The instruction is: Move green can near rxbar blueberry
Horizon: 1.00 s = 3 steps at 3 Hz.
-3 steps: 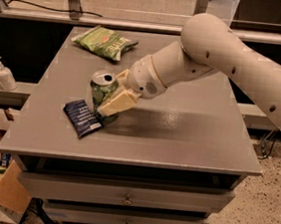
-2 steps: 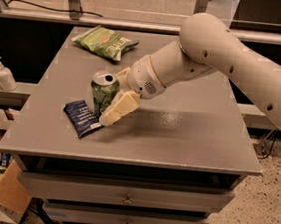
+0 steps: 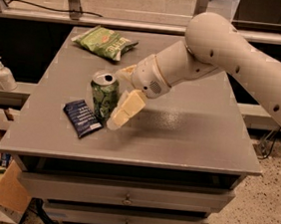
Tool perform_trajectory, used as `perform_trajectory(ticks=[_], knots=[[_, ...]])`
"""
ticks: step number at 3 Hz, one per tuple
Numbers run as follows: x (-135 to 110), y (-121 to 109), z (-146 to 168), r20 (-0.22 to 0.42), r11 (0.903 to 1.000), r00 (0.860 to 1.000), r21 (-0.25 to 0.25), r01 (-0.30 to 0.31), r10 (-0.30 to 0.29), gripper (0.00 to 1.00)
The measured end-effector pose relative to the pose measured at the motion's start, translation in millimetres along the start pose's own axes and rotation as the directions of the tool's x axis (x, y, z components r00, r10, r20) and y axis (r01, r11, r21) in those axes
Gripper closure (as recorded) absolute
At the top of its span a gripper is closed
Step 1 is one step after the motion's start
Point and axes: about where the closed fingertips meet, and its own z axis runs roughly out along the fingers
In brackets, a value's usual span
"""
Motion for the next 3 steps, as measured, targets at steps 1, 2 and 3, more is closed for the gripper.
perform_trajectory(ticks=[1, 2, 3], knots=[[11, -6, -18, 0.005, 0.9980, 0.999, 0.051, -0.039, 0.038, 0.00], [31, -26, -58, 0.042, 0.9821, 0.993, 0.150, -0.114, 0.109, 0.00], [57, -52, -97, 0.137, 0.9402, 0.967, 0.241, -0.241, 0.213, 0.00]])
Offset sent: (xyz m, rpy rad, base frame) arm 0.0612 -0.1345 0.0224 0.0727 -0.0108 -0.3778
